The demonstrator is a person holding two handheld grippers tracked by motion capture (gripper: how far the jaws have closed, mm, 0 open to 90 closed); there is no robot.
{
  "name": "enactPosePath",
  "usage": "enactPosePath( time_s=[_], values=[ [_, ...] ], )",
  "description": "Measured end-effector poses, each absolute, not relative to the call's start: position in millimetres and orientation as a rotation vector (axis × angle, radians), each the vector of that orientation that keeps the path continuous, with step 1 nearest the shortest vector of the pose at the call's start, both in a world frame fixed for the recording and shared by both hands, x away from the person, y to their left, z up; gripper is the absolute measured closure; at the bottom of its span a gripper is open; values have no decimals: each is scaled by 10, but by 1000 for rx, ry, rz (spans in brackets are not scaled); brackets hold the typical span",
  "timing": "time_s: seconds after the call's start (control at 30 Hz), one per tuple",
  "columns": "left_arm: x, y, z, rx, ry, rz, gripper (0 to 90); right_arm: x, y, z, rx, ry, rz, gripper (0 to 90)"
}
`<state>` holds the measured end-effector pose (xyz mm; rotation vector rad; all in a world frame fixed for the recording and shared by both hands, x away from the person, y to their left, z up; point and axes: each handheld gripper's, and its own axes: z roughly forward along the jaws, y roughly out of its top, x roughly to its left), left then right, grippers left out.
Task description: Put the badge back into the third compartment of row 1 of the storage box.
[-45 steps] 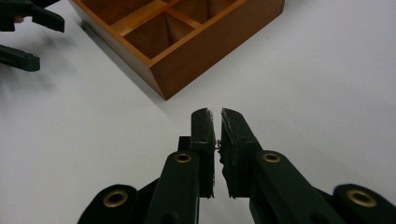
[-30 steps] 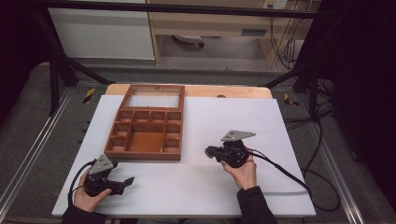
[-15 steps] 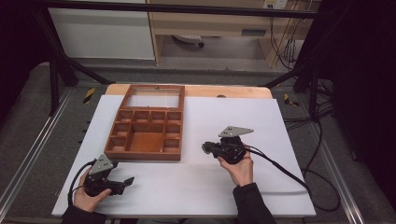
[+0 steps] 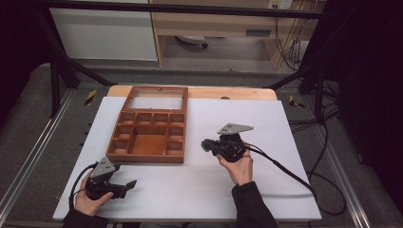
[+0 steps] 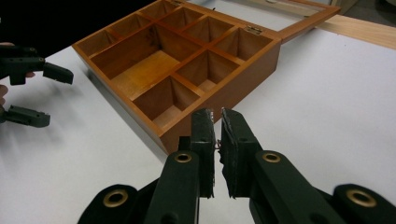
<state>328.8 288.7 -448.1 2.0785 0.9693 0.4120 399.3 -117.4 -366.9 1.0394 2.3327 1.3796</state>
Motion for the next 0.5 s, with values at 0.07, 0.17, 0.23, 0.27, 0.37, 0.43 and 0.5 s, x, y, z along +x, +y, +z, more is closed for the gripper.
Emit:
enactPosePath(
  time_s=[0.07,0.17,0.23,0.27,0.37,0.43,0.5],
  values=[
    [3288,2888,-4481,2079,970,412,90,4006,-1148,-3649,1034,2328,1385,839],
    [3288,2888,-4481,2078,969,412,90,4024,-1111,-3622,1032,2321,1388,839],
    [3289,2890,-4481,2079,968,413,89,4036,-1090,-3607,1038,2316,1389,839],
    [3289,2891,-4481,2079,968,413,89,4045,-1080,-3601,1033,2313,1388,839],
    [3289,2892,-4480,2079,968,413,90,4064,-1050,-3581,1037,2306,1401,839],
    [3289,2891,-4480,2080,966,413,90,4079,-1029,-3570,1035,2303,1396,839],
    [3288,2889,-4480,2080,967,413,89,4090,-1003,-3559,1033,2303,1399,839]
  ],
)
